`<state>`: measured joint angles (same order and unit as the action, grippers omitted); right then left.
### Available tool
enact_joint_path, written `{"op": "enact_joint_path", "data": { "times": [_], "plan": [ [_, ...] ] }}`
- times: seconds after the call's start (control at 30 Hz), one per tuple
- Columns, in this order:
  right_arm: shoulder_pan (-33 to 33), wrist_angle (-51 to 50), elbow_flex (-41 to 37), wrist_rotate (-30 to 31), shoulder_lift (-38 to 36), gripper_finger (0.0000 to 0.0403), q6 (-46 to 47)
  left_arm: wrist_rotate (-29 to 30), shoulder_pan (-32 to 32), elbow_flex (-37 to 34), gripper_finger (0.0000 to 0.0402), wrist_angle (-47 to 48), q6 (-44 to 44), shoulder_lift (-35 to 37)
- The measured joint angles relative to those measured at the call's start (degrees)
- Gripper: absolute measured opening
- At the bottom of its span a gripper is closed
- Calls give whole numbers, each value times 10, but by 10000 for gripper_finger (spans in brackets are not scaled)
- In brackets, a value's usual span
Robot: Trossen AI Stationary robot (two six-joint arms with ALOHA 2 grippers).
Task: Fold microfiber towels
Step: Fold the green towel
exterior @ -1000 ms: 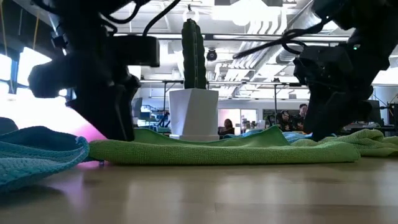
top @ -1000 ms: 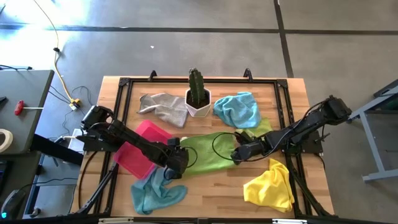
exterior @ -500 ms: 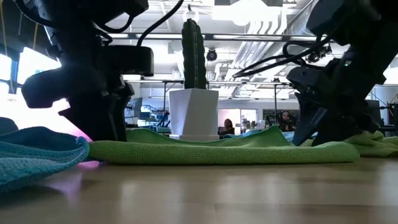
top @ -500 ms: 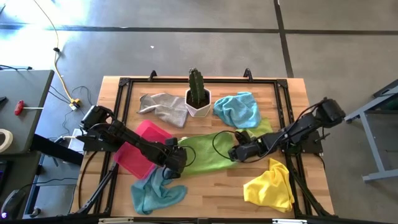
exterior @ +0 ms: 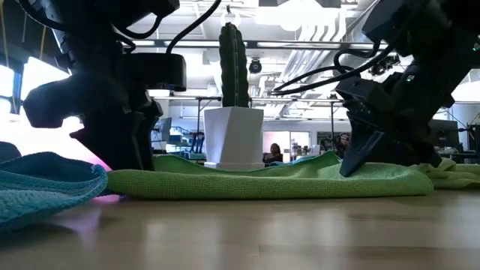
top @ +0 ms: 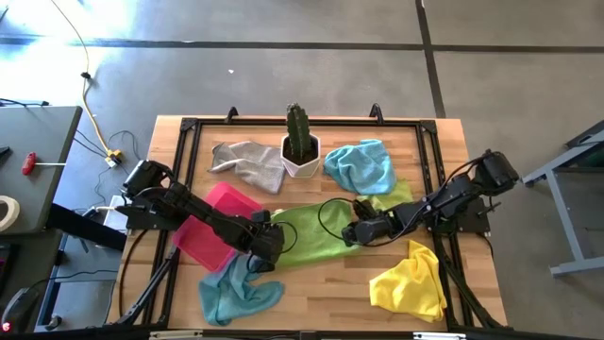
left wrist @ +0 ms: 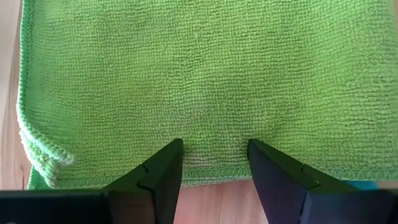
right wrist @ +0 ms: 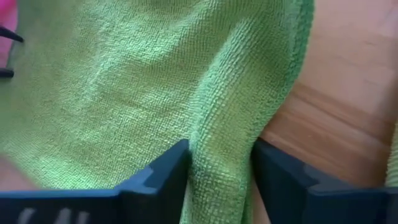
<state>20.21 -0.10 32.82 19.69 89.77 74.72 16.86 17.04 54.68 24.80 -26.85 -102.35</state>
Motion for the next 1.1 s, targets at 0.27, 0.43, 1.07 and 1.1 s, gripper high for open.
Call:
{"op": "enact_joint_path", "data": {
  "times": [0.27, 0.43, 1.07, 1.1],
  "plan": [
    [1, 0, 0, -28, 1, 23, -15, 0, 0, 0, 172, -6, -1, -1],
    [0, -6, 1, -39, -1, 12, -30, 0, 0, 0, 172, -12, -1, 0],
    [-8, -412, 160, -35, -49, 1, -62, -35, 36, 105, 172, 9, 31, 1],
    [-11, -440, 180, -34, -43, 1, -66, -35, 39, 111, 172, 12, 31, 1]
  ]
}}
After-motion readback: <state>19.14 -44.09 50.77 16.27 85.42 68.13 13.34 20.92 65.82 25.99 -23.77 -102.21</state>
